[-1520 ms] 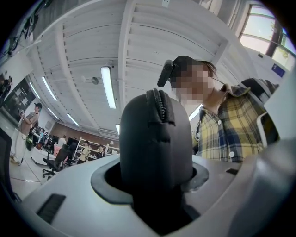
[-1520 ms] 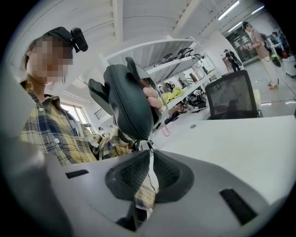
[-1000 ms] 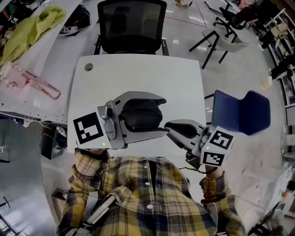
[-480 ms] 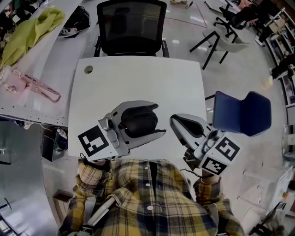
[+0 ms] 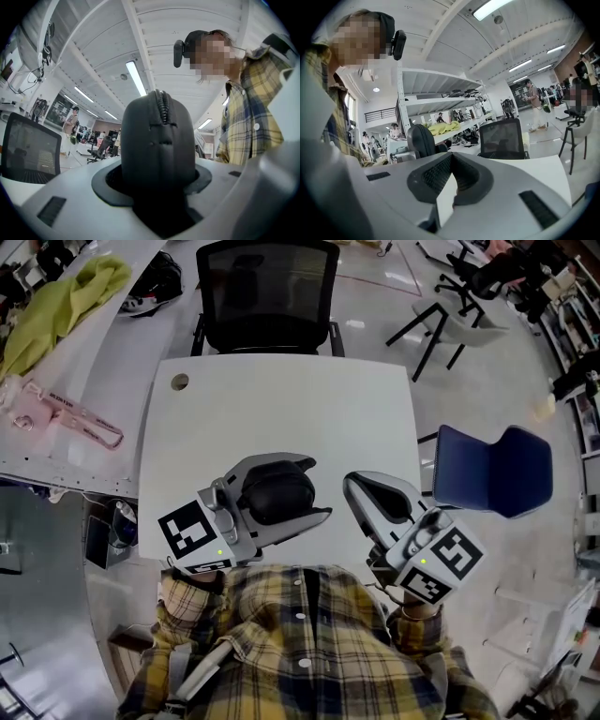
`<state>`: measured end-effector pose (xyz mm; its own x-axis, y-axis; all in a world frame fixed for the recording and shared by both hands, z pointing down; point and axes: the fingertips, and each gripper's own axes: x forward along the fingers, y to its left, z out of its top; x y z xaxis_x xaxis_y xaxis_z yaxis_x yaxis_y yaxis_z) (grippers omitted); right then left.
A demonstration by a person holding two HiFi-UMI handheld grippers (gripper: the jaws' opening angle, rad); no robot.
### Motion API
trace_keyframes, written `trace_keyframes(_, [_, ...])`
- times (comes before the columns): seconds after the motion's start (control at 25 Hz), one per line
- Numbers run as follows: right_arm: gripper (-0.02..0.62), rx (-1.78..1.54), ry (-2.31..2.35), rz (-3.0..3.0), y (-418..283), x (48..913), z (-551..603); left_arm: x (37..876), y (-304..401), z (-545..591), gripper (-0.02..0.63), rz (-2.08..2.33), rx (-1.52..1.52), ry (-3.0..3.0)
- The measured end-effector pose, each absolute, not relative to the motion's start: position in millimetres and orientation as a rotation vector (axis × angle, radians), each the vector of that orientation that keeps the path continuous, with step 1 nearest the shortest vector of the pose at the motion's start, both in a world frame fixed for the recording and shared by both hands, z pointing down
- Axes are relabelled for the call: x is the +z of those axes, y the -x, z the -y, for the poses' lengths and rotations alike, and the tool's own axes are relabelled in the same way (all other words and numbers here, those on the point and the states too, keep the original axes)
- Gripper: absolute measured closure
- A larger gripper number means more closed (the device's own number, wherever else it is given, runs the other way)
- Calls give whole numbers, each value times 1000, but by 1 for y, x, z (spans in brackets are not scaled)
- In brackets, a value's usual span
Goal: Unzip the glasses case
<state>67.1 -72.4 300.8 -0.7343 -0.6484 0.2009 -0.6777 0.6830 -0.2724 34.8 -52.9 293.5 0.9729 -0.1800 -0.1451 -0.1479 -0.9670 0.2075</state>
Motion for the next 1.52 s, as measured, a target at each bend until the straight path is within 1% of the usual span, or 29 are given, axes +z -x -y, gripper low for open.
trace_keyframes(1.04, [598,537,-1081,2810,-59,305,73,292,-40,51,356,206,-244,-2923])
trace_keyframes(1.52, [598,479,-1096,2821,-66,292,70,275,-42,63,356,228,-227,-3007])
